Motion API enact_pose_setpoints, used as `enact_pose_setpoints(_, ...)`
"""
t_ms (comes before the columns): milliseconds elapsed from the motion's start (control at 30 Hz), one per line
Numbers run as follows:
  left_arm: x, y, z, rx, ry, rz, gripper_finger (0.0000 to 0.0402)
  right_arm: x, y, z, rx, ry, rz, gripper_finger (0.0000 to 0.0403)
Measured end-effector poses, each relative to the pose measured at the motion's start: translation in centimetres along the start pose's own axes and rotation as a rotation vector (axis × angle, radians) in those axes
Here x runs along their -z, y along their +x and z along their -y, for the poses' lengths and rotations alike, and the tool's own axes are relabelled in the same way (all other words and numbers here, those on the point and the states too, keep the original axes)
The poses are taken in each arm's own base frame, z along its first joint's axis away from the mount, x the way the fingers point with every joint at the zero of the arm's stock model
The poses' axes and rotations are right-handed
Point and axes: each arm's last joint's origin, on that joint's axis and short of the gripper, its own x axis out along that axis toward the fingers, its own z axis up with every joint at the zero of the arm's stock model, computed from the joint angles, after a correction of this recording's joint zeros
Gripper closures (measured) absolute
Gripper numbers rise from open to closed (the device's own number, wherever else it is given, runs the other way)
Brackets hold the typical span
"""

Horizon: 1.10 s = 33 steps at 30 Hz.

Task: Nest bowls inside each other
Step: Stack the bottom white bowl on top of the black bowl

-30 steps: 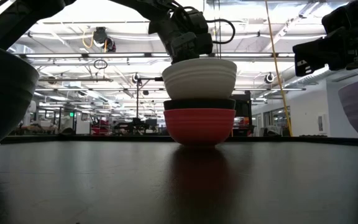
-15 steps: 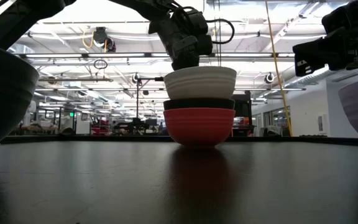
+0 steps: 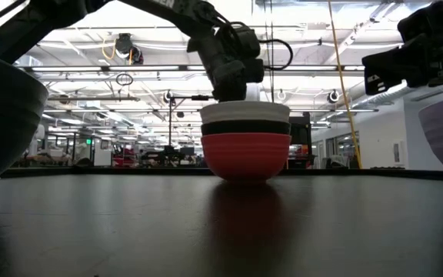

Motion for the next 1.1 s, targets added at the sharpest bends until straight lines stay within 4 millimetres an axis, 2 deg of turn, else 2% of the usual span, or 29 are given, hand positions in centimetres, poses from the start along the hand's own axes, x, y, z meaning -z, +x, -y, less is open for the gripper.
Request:
enact_pose_setpoints(567, 0.11, 0.68, -0.18, 0.059, -0.049, 0.007, 0.0396, 0.07, 0.06, 0.03, 0.000, -0.002, -0.009, 0.0403)
enact_pose_setpoints(1100, -0.33, 0.89, 0.47, 0.028, -0.048, 0.015, 0.0396, 0.08, 0.06, 0.02, -0.001, 0.000, -0.010, 0.0403)
